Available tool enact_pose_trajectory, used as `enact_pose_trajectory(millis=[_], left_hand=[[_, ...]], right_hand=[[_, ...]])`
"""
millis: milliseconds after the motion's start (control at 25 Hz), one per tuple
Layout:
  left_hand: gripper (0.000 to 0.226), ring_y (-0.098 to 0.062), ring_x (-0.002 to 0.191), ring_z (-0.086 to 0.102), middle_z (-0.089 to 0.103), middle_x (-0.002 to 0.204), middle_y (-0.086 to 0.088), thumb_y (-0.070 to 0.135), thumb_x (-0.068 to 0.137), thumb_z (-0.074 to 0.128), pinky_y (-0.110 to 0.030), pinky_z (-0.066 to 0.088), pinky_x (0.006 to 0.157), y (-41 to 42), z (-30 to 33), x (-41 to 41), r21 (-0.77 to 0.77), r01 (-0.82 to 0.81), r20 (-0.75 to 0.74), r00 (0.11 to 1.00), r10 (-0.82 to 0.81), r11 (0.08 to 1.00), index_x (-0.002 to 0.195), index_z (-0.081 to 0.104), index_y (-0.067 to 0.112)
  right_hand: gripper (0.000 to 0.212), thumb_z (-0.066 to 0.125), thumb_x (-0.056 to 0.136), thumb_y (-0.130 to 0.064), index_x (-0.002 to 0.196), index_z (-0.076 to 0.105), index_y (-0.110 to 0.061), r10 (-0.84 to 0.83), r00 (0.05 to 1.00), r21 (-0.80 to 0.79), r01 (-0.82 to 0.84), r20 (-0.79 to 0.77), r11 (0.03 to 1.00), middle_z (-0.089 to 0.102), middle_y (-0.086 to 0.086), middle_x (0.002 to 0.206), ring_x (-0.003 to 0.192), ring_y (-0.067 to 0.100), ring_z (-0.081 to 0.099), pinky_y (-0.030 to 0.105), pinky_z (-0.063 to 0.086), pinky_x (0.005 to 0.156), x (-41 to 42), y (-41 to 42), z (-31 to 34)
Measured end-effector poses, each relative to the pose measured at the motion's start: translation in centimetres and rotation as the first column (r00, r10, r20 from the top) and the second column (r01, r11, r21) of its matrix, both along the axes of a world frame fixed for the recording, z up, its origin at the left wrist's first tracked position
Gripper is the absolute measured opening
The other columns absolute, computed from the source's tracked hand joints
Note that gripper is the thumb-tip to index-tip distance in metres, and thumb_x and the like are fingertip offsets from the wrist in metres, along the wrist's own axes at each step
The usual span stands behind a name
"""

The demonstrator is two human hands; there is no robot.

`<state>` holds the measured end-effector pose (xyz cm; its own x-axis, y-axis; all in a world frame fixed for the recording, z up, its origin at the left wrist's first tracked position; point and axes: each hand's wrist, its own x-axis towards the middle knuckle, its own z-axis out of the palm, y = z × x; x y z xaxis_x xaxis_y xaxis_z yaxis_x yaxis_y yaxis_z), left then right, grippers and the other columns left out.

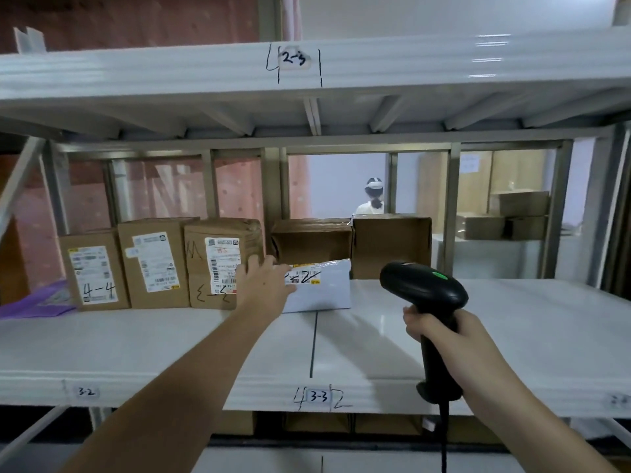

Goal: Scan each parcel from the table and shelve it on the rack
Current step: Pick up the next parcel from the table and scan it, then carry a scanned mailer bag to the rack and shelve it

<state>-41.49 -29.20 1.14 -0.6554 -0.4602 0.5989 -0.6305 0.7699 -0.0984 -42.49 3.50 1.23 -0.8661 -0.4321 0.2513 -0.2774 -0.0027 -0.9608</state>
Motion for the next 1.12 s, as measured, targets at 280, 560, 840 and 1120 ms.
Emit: enact_pose_trajectory(millis=[280, 560, 840, 1120], left_hand=[[0.060, -0.028, 0.137, 0.040, 0.048, 0.150, -0.002, 0.026, 0.092, 0.063, -0.045, 0.035, 0.109, 3.8, 0.5, -2.2, 0.057, 0.123, -0.005, 0.992, -0.123, 0.991, 0.149, 0.046, 0.030], [0.056, -0.026, 0.136, 0.046, 0.051, 0.150, 0.000, 0.044, 0.095, 0.062, -0.044, 0.041, 0.110, 19.1, 1.1, -9.1, 0.326, 0.618, -0.080, 0.772, -0.630, 0.716, 0.148, 0.048, 0.028], [0.073, -0.026, 0.145, 0.044, 0.041, 0.164, 0.004, 0.072, 0.096, 0.050, -0.046, 0.040, 0.117, 40.5, -1.2, -14.2, 0.491, 0.793, -0.099, 0.461, -0.882, 0.359, 0.157, 0.040, 0.033], [0.071, -0.025, 0.145, 0.043, 0.043, 0.162, 0.000, 0.067, 0.099, 0.047, -0.043, 0.042, 0.114, 61.9, -4.8, -16.3, 0.472, 0.877, -0.037, 0.122, -0.992, 0.091, 0.159, 0.037, 0.030]], right_hand=[[0.021, 0.072, 0.087, -0.026, 0.090, 0.070, -0.006, -0.051, 0.999, -0.001, 0.051, 0.005, 0.999, 0.066, 0.029, 0.106, 0.106, 0.042, 0.066, 0.062, 0.045, 0.103, -0.6, 3.5, -1.2], [0.016, 0.065, 0.093, -0.019, 0.107, 0.070, -0.014, -0.188, 0.982, -0.019, 0.188, 0.025, 0.982, 0.077, 0.004, 0.104, 0.089, 0.017, 0.077, 0.036, 0.061, 0.084, -0.2, 11.9, -2.2], [0.015, 0.061, 0.095, -0.023, 0.089, 0.064, -0.009, -0.525, 0.848, 0.248, 0.525, -0.073, 0.814, 0.069, 0.008, 0.063, 0.055, 0.019, 0.067, 0.035, 0.057, 0.059, 1.6, 28.2, -5.0], [0.009, 0.064, 0.094, -0.024, 0.096, 0.065, -0.015, -0.809, 0.583, 0.314, 0.784, -0.074, 0.536, 0.062, 0.013, 0.066, 0.055, 0.025, 0.058, 0.030, 0.044, 0.052, 3.7, 45.3, -7.4]])
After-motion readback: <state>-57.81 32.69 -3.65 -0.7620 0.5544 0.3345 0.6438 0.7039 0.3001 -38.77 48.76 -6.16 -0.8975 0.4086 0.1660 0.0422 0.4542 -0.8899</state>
